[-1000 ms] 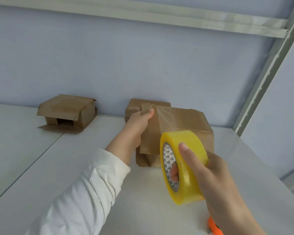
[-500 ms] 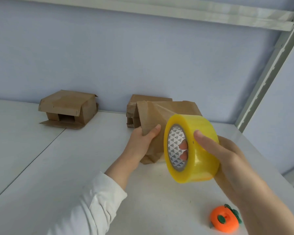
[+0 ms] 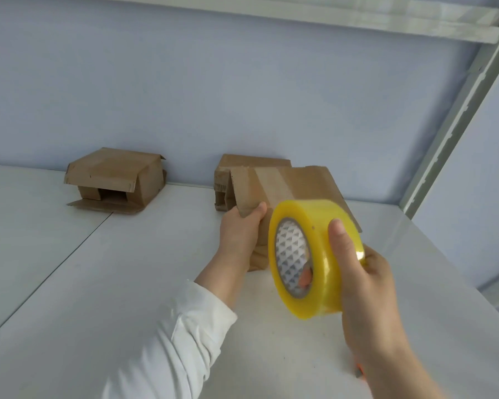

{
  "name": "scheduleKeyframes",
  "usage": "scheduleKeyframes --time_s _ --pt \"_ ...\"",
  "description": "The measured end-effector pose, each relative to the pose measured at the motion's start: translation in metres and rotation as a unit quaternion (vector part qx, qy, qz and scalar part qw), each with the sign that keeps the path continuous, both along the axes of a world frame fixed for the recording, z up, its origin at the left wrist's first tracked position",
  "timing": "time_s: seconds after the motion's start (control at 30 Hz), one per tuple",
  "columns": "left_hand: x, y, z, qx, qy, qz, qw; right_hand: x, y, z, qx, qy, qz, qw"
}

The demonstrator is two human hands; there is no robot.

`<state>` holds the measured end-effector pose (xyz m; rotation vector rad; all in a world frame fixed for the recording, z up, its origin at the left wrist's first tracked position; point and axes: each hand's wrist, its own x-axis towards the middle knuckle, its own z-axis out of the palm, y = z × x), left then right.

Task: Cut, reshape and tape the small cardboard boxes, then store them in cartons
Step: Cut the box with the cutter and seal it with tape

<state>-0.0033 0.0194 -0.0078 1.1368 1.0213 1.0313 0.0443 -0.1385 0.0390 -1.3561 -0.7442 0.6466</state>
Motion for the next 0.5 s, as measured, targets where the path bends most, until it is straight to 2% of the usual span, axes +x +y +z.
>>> scheduleKeyframes --time_s 0.2,0.4,0.5 --pt "-0.001 0.008 0.013 -0.04 -0.022 -0.023 0.999 -0.007 -0.01 -0.018 -0.104 0.02 -0.015 0.994" --pt "-0.009 0.017 0.016 -0.083 0.011 -0.057 0.995 -0.009 -0.007 -0.018 -0.122 0.003 -0.017 0.992" --pt "-0.019 0.012 0.017 -0.11 -0.057 -0.116 0.985 -0.008 -0.007 -0.018 -0.124 0.014 -0.024 0.992"
